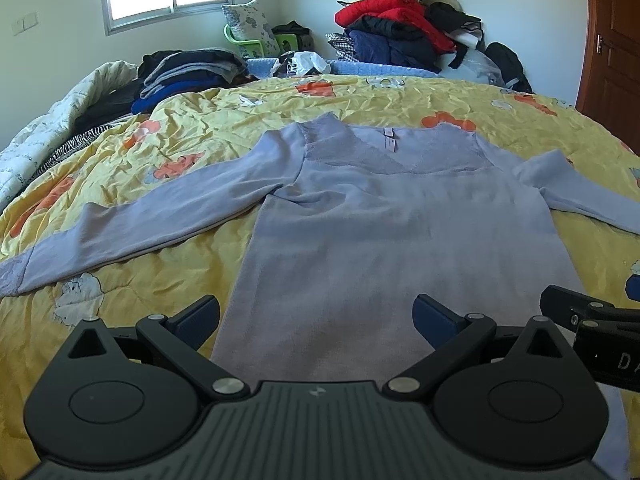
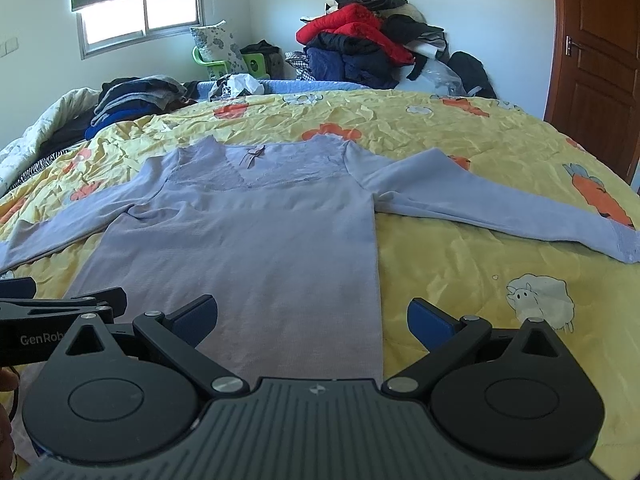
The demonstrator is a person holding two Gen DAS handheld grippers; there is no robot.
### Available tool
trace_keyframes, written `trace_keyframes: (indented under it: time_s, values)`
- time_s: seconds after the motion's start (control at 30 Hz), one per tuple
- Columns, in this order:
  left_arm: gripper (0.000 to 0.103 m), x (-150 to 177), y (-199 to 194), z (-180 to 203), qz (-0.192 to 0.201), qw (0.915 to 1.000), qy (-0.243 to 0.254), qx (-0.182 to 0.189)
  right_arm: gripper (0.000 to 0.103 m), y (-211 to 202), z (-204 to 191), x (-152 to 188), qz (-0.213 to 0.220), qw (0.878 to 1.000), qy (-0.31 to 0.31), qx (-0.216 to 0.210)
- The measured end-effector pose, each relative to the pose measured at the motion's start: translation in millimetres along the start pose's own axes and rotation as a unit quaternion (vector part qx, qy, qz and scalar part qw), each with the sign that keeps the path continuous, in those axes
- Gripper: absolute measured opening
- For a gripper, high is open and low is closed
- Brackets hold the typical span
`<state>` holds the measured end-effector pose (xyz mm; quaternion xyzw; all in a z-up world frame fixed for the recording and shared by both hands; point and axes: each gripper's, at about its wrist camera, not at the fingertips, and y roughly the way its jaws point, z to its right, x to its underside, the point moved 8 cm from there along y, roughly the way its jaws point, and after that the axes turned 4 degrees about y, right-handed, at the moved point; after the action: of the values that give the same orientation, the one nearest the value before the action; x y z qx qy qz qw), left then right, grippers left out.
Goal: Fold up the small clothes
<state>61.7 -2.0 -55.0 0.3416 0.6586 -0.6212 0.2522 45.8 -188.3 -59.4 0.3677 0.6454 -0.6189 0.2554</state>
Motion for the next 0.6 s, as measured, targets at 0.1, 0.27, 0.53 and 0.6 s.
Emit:
trace_keyframes:
  time_s: [0.1, 0.27, 0.53, 0.6]
  values:
    - [0.103, 0.0, 0.2, 1.2, -0.001, 1.0, 0.002, 0.001, 0.102, -1.0, 0.9, -0.1, 0.002, 1.0, 0.001, 0.002]
    - [0.103, 0.2, -0.9, 3.5, 0.002, 1.0, 0.007, 0.001, 0.102, -0.2, 3.2, 0.1, 0.002, 1.0, 0.004, 0.002]
    - [0.103, -0.4, -1.4, 3.2, 0.001, 1.0, 0.009, 0.002, 0.102, -1.5, 0.9, 0.8, 0.006, 1.0, 0.0, 0.0]
    - [0.103, -0.6, -1.2, 3.0, 0.0, 1.0, 0.008, 0.002, 0.102, -2.0, 1.5, 0.4, 0.007, 1.0, 0.003, 0.0]
